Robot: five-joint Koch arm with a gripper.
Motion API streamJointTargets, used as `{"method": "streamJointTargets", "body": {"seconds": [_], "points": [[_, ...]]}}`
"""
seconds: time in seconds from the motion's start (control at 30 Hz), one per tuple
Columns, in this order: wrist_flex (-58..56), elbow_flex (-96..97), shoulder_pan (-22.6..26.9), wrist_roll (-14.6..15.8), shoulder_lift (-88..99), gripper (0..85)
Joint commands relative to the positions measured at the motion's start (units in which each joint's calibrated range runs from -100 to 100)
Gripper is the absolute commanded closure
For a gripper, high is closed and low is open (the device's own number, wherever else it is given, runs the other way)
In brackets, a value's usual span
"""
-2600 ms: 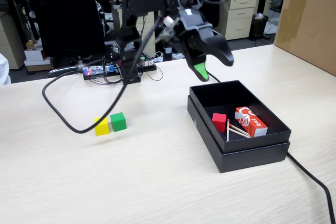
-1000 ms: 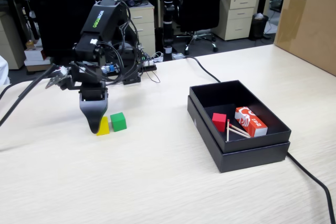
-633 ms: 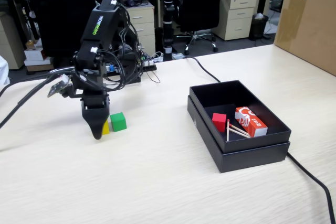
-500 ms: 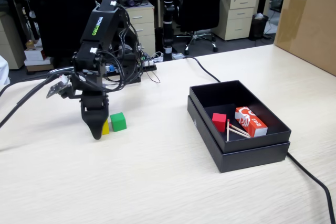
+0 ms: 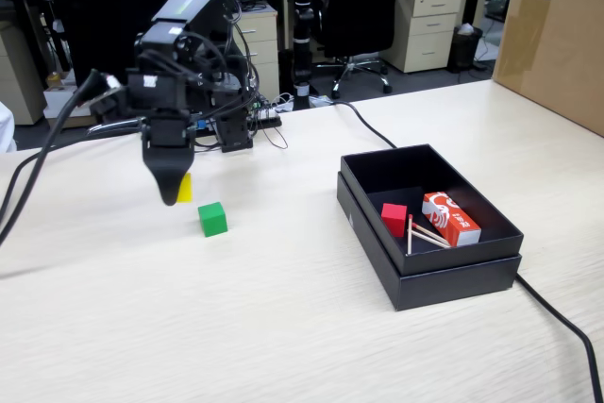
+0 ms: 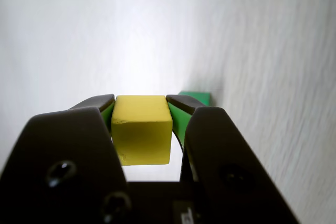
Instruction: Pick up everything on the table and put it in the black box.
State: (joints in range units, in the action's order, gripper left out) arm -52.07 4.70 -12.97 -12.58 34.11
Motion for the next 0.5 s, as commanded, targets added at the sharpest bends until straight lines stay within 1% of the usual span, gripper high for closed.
{"method": "streamJointTargets", "body": {"seconds": [0.0, 0.13, 0.23, 0.3, 0.33, 0.47], "points": [[1.7, -2.2, 3.8, 1.8, 10.1, 84.6], [1.7, -2.1, 10.3, 4.7, 13.7, 84.6], [3.0, -3.7, 16.3, 6.8, 10.7, 84.6], [3.1, -15.9, 23.0, 9.3, -0.4, 84.6], [3.1, -21.8, 24.5, 9.5, -7.8, 84.6], [3.0, -33.4, 27.3, 9.7, -22.0, 84.6]]}}
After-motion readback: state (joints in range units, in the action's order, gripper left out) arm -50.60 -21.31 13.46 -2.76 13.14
